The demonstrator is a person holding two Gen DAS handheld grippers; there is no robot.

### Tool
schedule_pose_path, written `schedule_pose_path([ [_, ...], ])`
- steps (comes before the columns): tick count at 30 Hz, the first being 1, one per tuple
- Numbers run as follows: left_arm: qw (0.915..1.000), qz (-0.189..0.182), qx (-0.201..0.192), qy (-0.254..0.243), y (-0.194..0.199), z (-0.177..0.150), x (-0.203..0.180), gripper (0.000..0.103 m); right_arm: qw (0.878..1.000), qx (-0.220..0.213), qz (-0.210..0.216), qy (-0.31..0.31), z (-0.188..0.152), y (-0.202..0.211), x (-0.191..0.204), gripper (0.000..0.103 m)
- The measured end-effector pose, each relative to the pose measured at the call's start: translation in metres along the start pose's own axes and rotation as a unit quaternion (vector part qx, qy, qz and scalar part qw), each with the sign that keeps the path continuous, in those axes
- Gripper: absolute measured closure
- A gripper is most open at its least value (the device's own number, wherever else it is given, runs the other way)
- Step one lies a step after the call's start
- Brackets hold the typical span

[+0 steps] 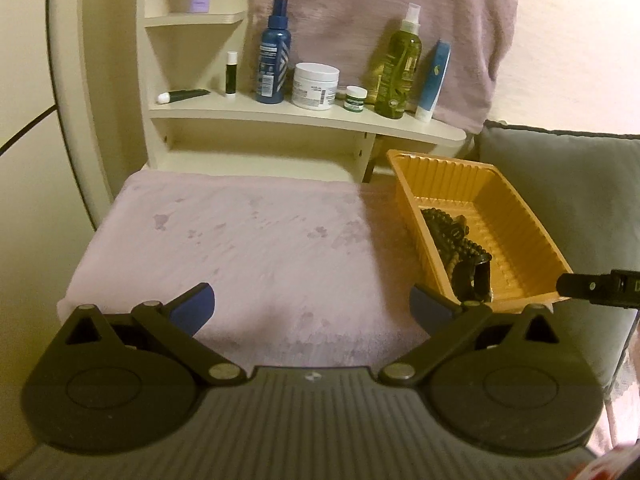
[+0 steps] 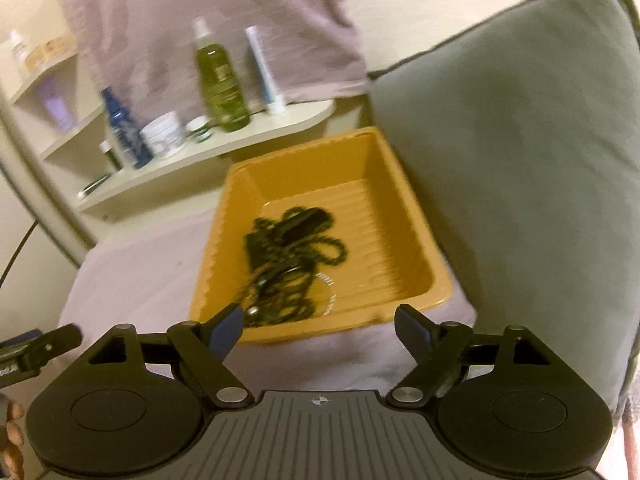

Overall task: Organize jewelry
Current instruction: 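Lower the orange tray onto the towel and open the right tool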

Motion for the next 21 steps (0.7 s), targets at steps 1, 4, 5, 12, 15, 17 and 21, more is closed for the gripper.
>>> schedule_pose_path([
  [1, 1.0, 0.0, 0.001, 0.003, 0.003, 0.0, 0.0, 0.0, 1.0, 0.004, 0.003, 0.005, -0.003, 0.001, 0.004, 0.02],
  [4, 1.0, 0.007, 0.002, 0.0, 0.012, 0.001, -0.003, 0.0, 1.0, 0.014, 0.006, 0.019, -0.009, 0.004, 0.013, 0.02],
  [5, 0.9999, 0.01, 0.002, -0.003, 0.015, 0.001, -0.005, 0.0, 1.0, 0.016, 0.004, 0.023, -0.012, 0.005, 0.015, 0.02],
  [12, 0.9999, 0.005, 0.004, -0.01, 0.031, 0.001, -0.011, 0.001, 0.999, 0.015, 0.0, 0.047, -0.026, 0.018, 0.023, 0.019],
  [15, 0.9998, 0.006, 0.002, -0.019, 0.038, 0.0, -0.015, 0.001, 0.999, 0.014, 0.002, 0.051, -0.031, 0.023, 0.025, 0.019],
  [17, 0.9996, 0.007, 0.003, -0.025, 0.041, -0.001, -0.018, 0.001, 0.998, 0.013, 0.002, 0.054, -0.034, 0.025, 0.027, 0.019],
  [21, 0.9993, 0.009, 0.012, -0.035, 0.044, -0.007, -0.024, 0.001, 0.998, 0.012, 0.004, 0.064, -0.042, 0.027, 0.032, 0.019],
])
Point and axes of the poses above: each gripper's, at about its wrist camera, not at the fingertips, and y roughly against the way its jaws point, x to its left, z to its top, the point moved 1 cm from there along -y, roughly the way its jaws point, and after that the axes turned 14 degrees about -y, right-handed, at the moved point
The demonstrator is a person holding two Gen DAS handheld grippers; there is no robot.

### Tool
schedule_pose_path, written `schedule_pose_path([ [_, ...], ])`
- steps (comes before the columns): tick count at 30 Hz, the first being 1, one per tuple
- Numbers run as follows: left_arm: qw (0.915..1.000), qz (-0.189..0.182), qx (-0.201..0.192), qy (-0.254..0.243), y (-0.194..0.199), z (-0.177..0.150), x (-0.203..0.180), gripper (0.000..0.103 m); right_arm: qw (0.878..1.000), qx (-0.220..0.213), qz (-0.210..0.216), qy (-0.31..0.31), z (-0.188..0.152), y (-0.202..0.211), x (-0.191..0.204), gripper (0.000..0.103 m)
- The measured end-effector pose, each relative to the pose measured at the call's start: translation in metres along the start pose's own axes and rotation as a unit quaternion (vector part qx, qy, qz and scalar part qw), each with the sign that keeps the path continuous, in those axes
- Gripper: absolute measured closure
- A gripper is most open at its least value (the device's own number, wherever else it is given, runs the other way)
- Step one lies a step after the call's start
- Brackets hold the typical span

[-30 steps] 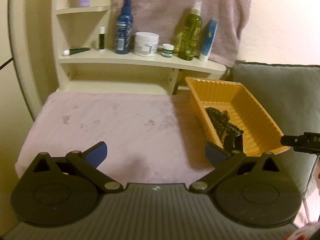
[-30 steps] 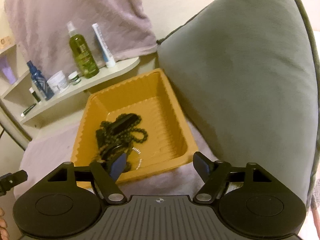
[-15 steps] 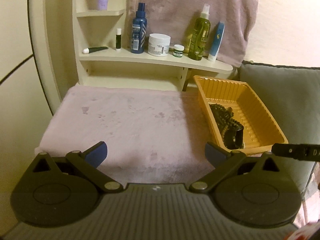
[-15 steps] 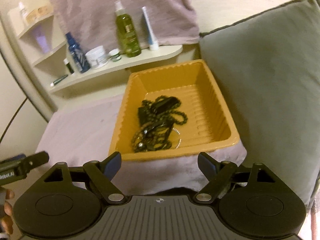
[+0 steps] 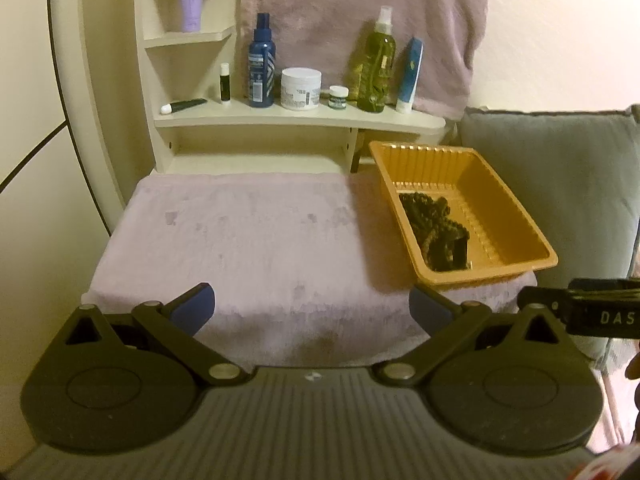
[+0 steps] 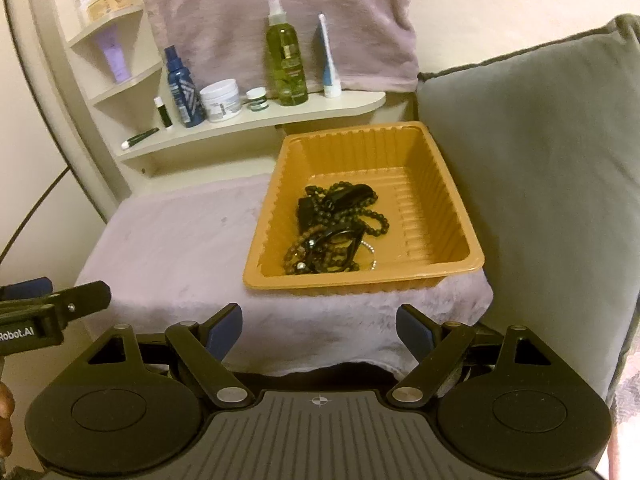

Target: Organize jewelry

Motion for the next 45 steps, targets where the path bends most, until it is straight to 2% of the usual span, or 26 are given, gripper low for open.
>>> schedule_pose_path([
  [12, 0.9989, 0.029, 0.035, -0.009, -0.006, -0.022, -0.003, 0.0, 1.0, 0.021, 0.008, 0.022, -0.02, -0.011, 0.012, 0.019],
  [45, 0.9993, 0.027, 0.024, 0.0, -0.002, -0.022, -0.004, 0.0, 0.999, 0.023, 0.009, 0.033, -0.021, -0.011, 0.018, 0.019],
])
Point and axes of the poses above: each gripper's, at about its wrist camera, not at the fingertips, and y roughly against the way its jaws point, x to its left, z to its top, the point moved 1 cm from there along -y, roughly the way its jaws point, and after that the axes turned 14 degrees about -y, right-handed, at the moved point
